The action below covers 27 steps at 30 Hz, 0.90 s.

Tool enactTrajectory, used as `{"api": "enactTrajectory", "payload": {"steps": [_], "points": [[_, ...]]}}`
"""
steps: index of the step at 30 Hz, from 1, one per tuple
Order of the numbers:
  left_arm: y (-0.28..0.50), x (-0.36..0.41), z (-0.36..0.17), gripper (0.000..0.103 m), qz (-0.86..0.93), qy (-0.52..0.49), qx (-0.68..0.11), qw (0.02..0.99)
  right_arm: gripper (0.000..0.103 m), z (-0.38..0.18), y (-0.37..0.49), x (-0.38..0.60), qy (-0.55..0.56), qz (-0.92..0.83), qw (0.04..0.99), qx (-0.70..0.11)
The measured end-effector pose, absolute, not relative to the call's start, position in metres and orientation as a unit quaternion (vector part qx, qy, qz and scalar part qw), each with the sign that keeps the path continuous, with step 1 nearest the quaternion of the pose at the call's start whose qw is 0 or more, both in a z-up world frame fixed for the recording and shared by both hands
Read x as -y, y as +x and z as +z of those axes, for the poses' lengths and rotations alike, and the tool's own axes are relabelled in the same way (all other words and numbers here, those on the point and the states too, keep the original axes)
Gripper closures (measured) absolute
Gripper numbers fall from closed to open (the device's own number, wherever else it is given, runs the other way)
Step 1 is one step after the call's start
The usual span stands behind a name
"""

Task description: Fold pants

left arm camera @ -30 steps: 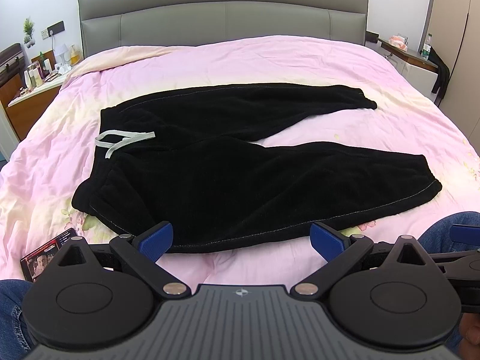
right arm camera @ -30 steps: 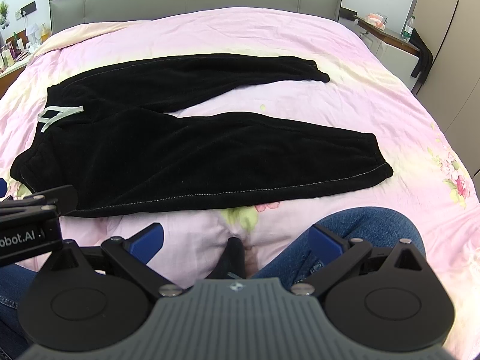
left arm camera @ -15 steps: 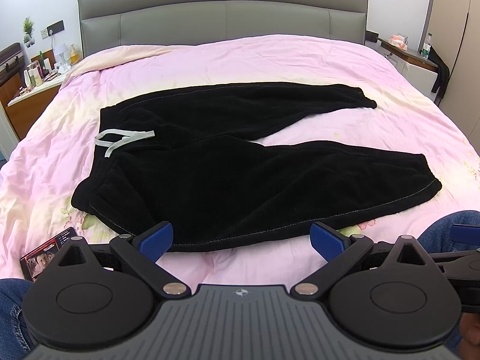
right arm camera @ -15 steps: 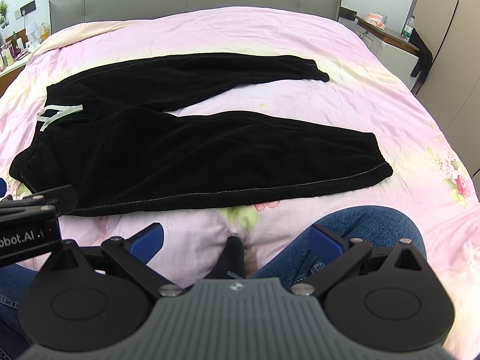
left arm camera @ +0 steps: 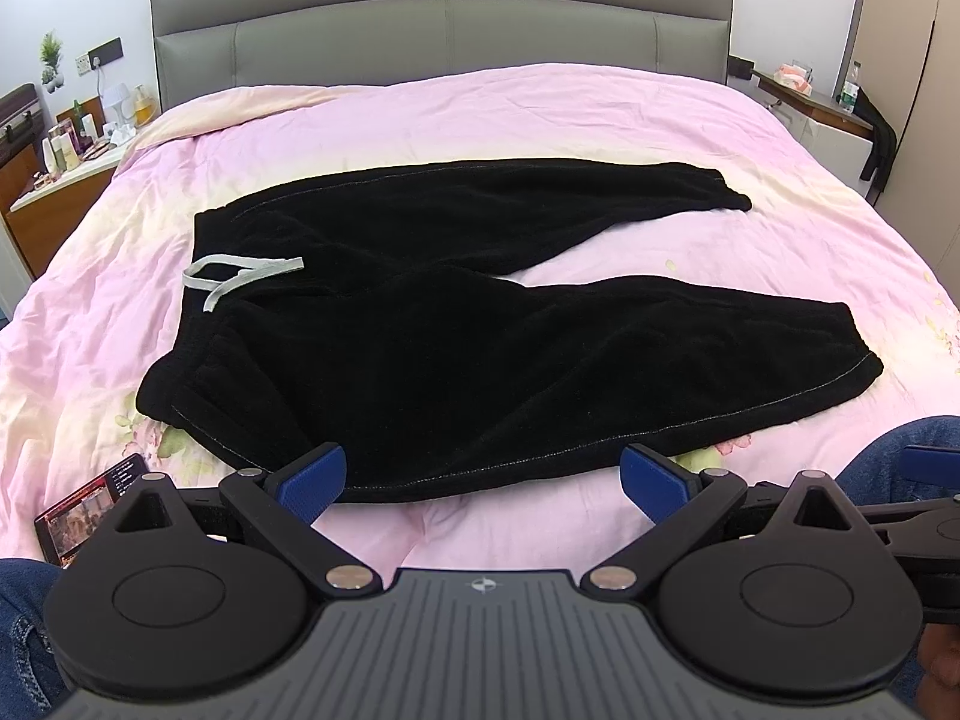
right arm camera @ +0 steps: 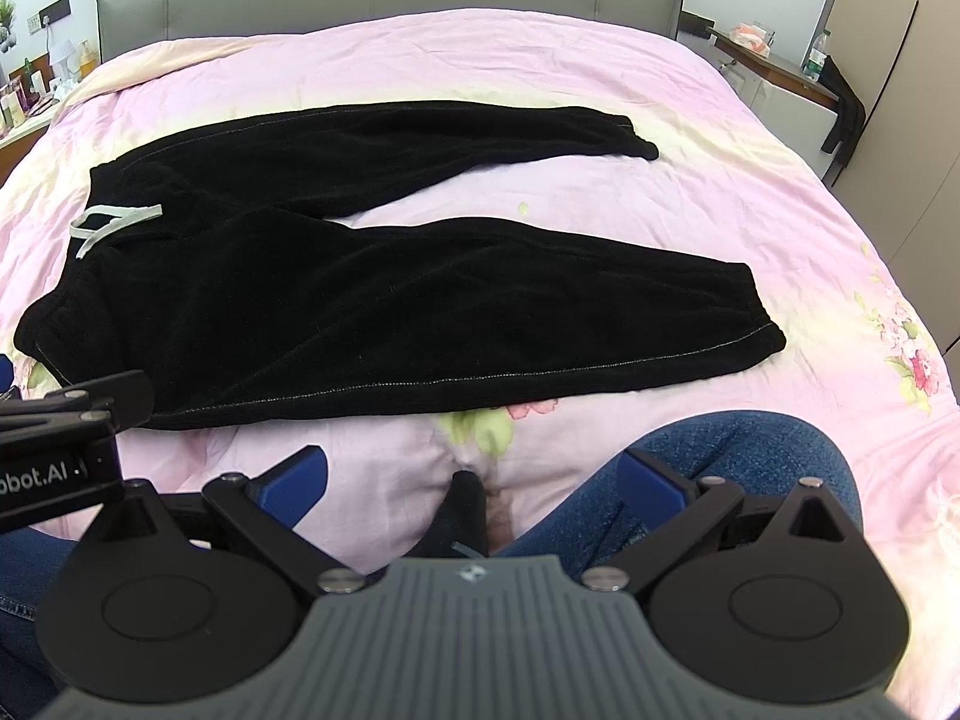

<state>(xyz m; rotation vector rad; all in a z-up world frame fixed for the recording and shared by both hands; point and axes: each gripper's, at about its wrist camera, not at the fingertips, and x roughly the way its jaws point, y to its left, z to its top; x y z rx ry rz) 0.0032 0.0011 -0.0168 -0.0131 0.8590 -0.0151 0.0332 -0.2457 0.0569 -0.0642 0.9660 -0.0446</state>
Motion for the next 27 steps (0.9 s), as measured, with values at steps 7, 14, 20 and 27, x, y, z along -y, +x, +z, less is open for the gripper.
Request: {"api": "enactTrajectory", "payload": {"steps": [7, 14, 20, 27], "points": [[0.016, -0.002, -0.026, 0.0, -0.01, 0.014, -0.425, 0.905, 0.005, 0.048, 0.048, 0.247, -0.029, -0.023, 0.884, -0.466], [0.031, 0.002, -0.063, 0.0, -0.071, 0.129, -0.41, 0.9, 0.005, 0.017, 0.077, 0.248, -0.08, 0.09, 0.896, -0.427], [0.046, 0.005, -0.108, 0.0, -0.104, 0.251, -0.396, 0.877, 0.005, -0.008, 0.104, 0.228, -0.152, 0.195, 0.861, -0.444], [0.067, -0.012, -0.138, 0.0, -0.164, 0.316, -0.406, 0.842, 0.017, -0.043, 0.135, 0.188, -0.305, 0.3, 0.809, -0.403]]}}
